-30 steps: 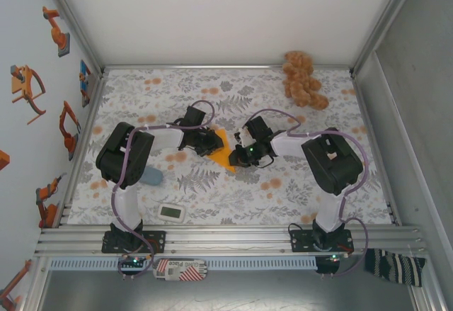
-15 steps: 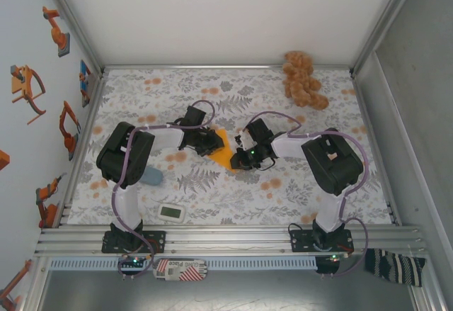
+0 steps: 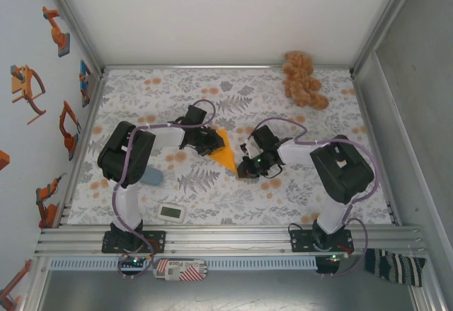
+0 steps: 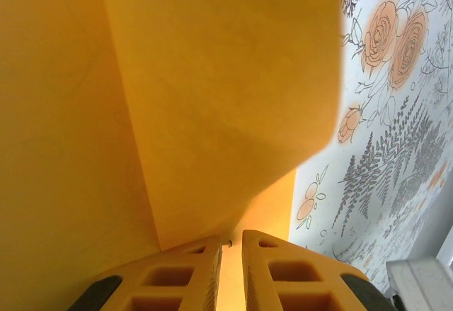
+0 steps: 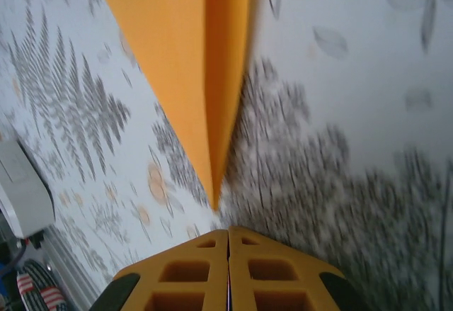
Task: Fold a paper plane with a square sheet of paper (pick it up from the middle)
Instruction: Fourth fold the wing at the center of the table.
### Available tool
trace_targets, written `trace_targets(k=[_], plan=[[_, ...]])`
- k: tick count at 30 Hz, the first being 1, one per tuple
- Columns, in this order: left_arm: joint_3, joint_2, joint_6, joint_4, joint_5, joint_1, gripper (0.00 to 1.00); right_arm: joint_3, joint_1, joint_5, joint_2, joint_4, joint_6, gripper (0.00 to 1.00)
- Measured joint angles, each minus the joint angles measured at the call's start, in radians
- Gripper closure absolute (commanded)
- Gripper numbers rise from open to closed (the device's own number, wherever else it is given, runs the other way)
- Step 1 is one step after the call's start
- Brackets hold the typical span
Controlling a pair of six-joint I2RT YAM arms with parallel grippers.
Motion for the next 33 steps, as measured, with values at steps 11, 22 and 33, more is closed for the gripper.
trace_targets(k=[11,22,33], plan=[[0.0,-0.001,0.0,0.0,0.0,0.0,0.81,0.128,0.0,0.043,-0.035,-0.014,0.002,0.98],[0.004,-0.005,0.001,-0.006,-0.004,-0.004,0.82,0.237,0.015,0.08,0.155,0.013,0.018,1.0],[-0.005,-0.114,0.095,-0.04,-0.06,-0.03,0.85,0.237,0.016,0.101,0.166,0.002,-0.006,1.0]])
